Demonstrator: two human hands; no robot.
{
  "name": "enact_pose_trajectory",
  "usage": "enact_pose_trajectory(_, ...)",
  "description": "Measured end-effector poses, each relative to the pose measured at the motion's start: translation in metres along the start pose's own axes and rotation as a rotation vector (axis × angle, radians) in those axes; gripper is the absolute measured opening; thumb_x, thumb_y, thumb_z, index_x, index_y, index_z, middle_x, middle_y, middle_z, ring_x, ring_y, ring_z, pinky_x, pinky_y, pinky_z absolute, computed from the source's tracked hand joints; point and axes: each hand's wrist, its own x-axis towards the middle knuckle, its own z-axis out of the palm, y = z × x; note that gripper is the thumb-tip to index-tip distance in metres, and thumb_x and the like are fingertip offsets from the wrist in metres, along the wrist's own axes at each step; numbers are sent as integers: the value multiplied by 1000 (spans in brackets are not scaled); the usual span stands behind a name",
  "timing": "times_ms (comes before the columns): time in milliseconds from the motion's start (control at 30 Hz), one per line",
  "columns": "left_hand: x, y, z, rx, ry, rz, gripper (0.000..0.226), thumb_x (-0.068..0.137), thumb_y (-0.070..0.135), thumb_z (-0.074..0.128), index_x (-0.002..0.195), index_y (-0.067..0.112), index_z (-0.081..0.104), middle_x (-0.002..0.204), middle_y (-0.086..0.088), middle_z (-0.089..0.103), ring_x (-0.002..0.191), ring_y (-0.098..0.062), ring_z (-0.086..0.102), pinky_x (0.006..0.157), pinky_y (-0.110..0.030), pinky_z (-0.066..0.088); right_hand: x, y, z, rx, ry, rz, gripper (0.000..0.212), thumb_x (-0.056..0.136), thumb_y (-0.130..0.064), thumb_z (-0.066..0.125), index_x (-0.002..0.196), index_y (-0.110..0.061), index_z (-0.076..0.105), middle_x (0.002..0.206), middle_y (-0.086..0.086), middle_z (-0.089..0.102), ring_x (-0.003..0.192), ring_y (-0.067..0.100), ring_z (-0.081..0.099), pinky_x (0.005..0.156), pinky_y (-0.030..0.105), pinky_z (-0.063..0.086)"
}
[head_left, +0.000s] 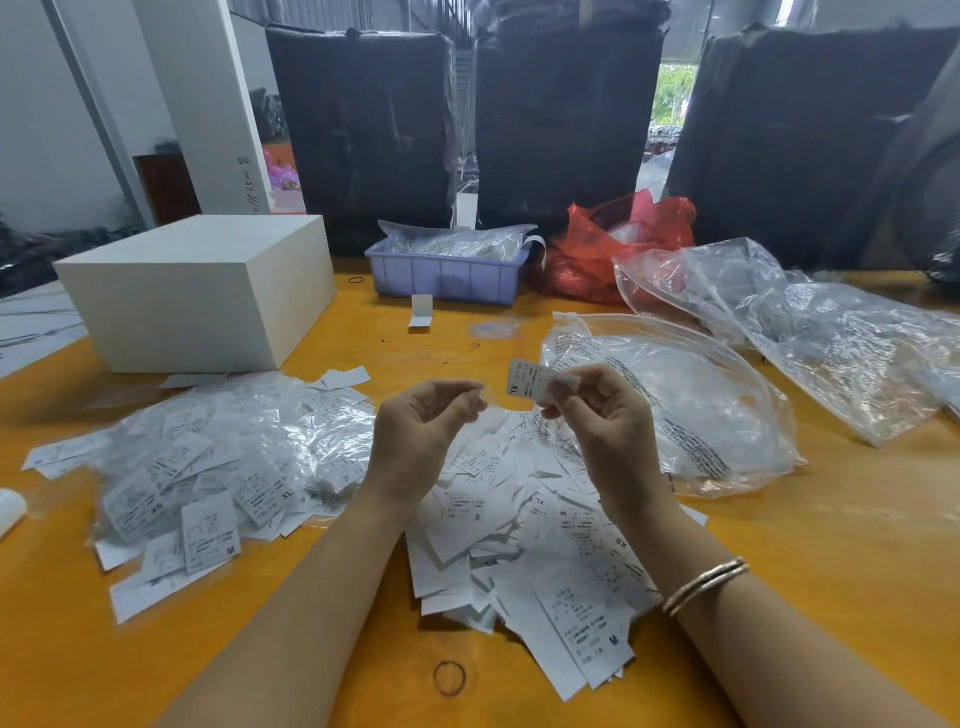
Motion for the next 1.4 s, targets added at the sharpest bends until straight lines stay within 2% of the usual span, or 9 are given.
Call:
enact_pose_trajectory(100, 1, -2, -1, -14, 19, -3, 14, 82, 8, 68, 91, 19, 69, 79, 9, 74, 79, -4, 69, 69, -11, 50, 0, -1, 1, -16, 4, -27, 15, 88, -1, 59, 80, -13, 59, 83, 7, 68, 72, 12, 65, 65, 19, 52)
enact_pose_trajectory(267, 1, -2, -1, -2, 49, 35, 18, 81, 6, 70, 88, 22, 69, 81, 15, 73, 83, 0, 68, 71, -9, 49, -3, 1, 5, -56, 10, -45, 17, 88, 0, 60, 78, -14, 59, 79, 11, 67, 71, 15, 66, 67, 22, 53)
enact_pose_trajectory(500, 3, -5, -3, 61, 94, 87, 18, 81, 9, 71, 87, 26, 69, 84, 13, 72, 88, -4, 68, 76, -14, 51, -6, 1, 13, -30, 21, -52, 17, 87, 1, 61, 79, -14, 60, 82, 6, 69, 74, 15, 68, 67, 22, 53)
enact_pose_trajectory(600, 3, -6, -3, 79, 106, 104, 19, 82, 10, 71, 86, 28, 69, 84, 13, 72, 89, -5, 68, 78, -17, 53, -9, 1, 15, -96, 6, -81, 18, 86, 2, 61, 78, -14, 60, 77, 8, 68, 74, 23, 67, 70, 33, 55)
enact_pose_trajectory(700, 2, -5, -4, 89, 102, 121, 20, 81, 10, 71, 84, 30, 68, 81, 18, 72, 87, -3, 68, 75, -13, 51, -12, 1, 15, -232, -1, -163, 14, 84, 4, 62, 78, -8, 61, 74, 13, 67, 72, 30, 65, 70, 47, 54)
enact_pose_trajectory(933, 2, -5, -3, 67, 95, 115, 17, 81, 12, 70, 85, 28, 69, 81, 17, 72, 86, -3, 68, 73, -11, 51, -11, 2, 15, -250, 18, -159, 10, 83, 6, 61, 77, -3, 62, 72, 16, 66, 72, 34, 65, 70, 51, 52)
enact_pose_trajectory(1100, 2, -3, -3, 52, 65, 93, 13, 82, 13, 70, 87, 25, 69, 82, 16, 72, 84, -1, 67, 70, -9, 49, -12, 2, 16, -226, -63, -96, 9, 85, 1, 61, 79, -6, 63, 73, 13, 68, 68, 26, 66, 69, 47, 55)
enact_pose_trajectory(1267, 2, 0, -4, 28, 0, 28, 7, 81, 18, 70, 84, 23, 68, 83, 13, 72, 83, -2, 67, 68, -11, 51, -7, 3, 10, -123, -105, -23, 19, 86, 8, 53, 85, -7, 64, 79, 13, 68, 68, 16, 64, 64, 27, 54)
enact_pose_trajectory(1400, 1, 2, -3, -4, -45, -27, 13, 73, 28, 70, 85, 23, 68, 82, 11, 73, 80, 0, 67, 68, -11, 50, -5, 4, 7, -91, -132, -16, 23, 87, 7, 52, 85, -12, 64, 79, 10, 67, 67, 11, 63, 60, 21, 51)
